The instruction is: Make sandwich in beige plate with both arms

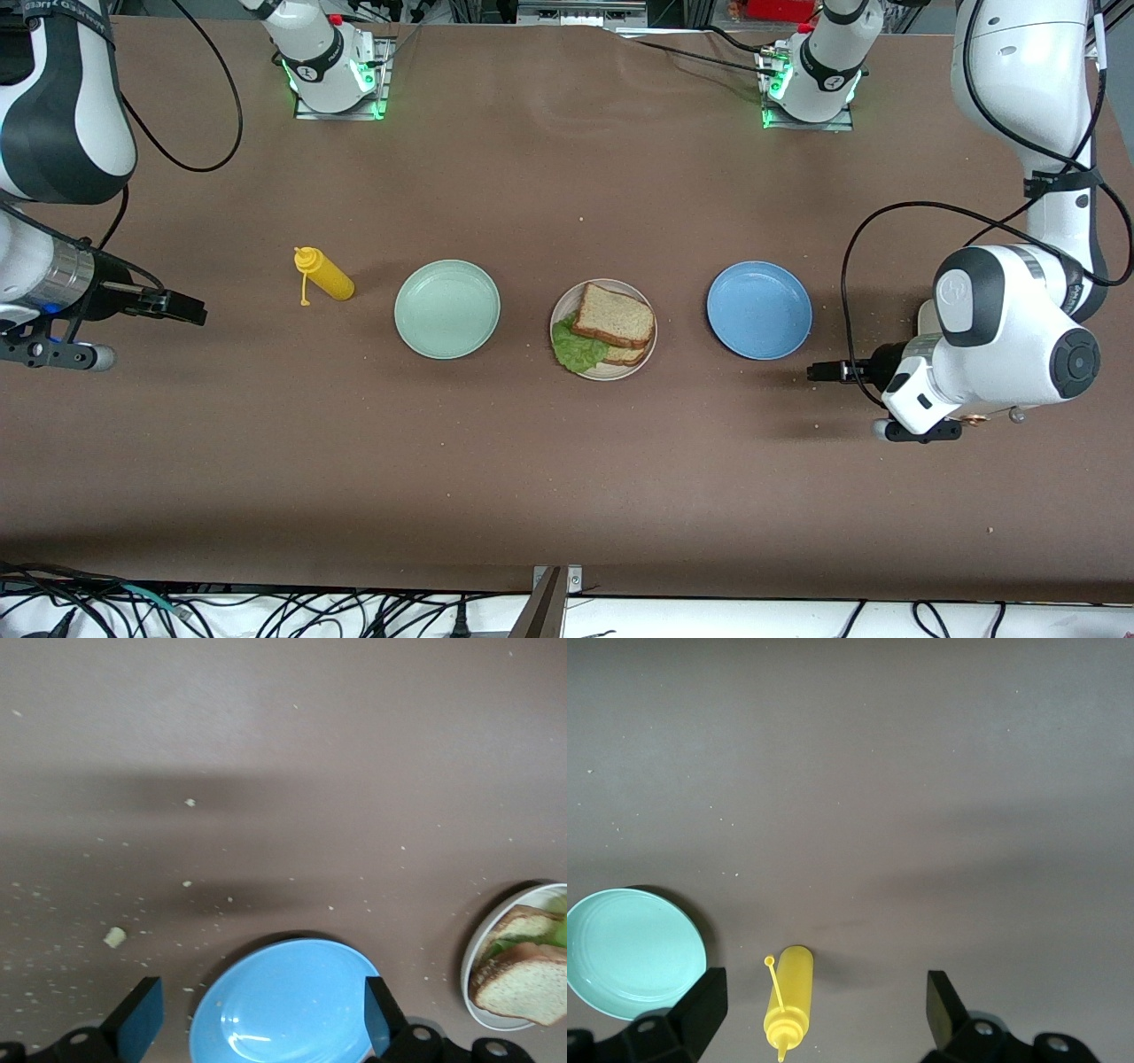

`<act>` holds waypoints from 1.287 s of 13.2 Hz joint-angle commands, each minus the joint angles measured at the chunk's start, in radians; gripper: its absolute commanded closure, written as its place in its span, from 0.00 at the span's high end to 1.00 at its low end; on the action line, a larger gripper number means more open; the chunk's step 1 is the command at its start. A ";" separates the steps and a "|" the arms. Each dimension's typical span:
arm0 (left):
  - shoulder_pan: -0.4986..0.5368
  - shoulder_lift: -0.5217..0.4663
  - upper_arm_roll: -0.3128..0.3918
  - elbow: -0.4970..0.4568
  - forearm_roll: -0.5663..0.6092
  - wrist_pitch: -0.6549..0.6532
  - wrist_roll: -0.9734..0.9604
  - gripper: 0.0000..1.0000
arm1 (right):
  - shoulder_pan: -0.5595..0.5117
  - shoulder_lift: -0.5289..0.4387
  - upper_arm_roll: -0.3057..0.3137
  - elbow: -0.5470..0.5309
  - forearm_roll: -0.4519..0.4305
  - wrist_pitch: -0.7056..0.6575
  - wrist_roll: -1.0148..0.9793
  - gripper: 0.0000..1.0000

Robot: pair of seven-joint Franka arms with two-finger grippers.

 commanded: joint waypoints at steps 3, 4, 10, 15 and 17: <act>0.094 -0.006 -0.003 0.038 0.033 -0.039 0.004 1.00 | 0.000 -0.014 0.003 -0.015 -0.013 0.008 -0.006 0.99; 0.114 -0.024 -0.003 0.038 0.036 -0.044 0.007 1.00 | 0.000 -0.014 0.003 -0.015 -0.013 0.008 -0.006 0.99; 0.099 -0.102 -0.012 0.034 0.290 -0.047 0.004 1.00 | 0.000 -0.014 0.003 -0.015 -0.013 0.008 -0.004 0.99; 0.099 -0.231 -0.017 0.000 0.311 -0.170 0.021 1.00 | 0.000 -0.014 0.003 -0.015 -0.011 0.007 -0.004 0.99; 0.099 -0.283 -0.017 -0.046 0.311 -0.187 0.022 1.00 | 0.000 -0.014 0.003 -0.015 -0.011 0.007 -0.004 0.99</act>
